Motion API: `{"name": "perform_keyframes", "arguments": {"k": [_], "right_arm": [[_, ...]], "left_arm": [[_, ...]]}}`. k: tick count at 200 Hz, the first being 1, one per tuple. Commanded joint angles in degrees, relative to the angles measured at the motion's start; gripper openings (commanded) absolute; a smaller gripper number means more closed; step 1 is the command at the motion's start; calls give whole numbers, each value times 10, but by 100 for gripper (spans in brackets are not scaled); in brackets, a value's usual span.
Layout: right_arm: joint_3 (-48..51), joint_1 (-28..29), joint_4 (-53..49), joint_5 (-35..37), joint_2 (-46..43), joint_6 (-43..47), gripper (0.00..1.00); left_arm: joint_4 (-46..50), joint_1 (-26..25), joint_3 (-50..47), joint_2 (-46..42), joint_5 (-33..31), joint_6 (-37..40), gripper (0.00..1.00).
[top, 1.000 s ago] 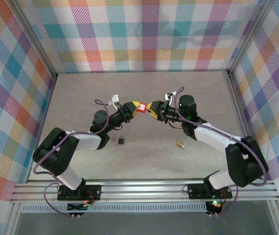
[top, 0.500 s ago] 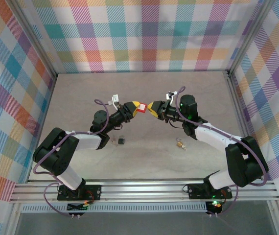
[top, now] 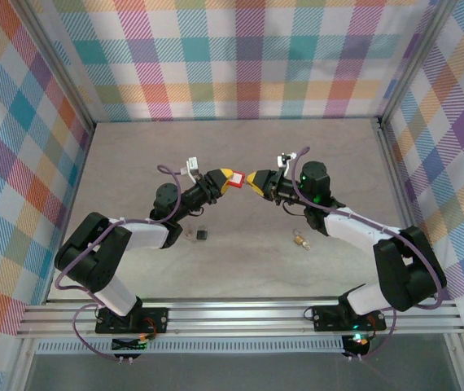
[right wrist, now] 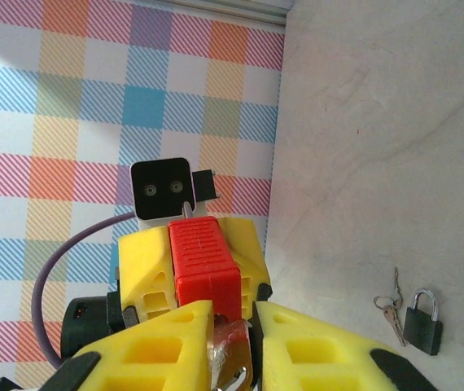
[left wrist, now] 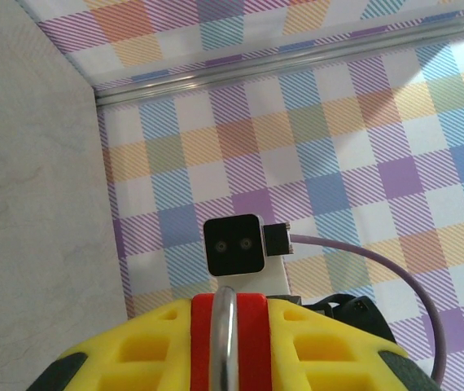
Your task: Lock with the key
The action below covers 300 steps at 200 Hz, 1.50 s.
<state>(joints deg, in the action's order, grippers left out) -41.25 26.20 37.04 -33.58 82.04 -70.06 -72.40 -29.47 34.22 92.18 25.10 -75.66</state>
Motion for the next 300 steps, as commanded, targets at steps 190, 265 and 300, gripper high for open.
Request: {"name": "perform_keyframes", "arguments": {"k": [190, 265, 300], "right_arm": [[27, 5, 79, -26, -8, 67, 21], [29, 6, 77, -25, -11, 82, 20], [30, 8, 76, -27, -15, 91, 24]], "left_arm": [[-46, 11, 25, 12, 16, -39, 0], [-46, 14, 32, 25, 24, -57, 0], [-45, 15, 34, 28, 28, -62, 0]]}}
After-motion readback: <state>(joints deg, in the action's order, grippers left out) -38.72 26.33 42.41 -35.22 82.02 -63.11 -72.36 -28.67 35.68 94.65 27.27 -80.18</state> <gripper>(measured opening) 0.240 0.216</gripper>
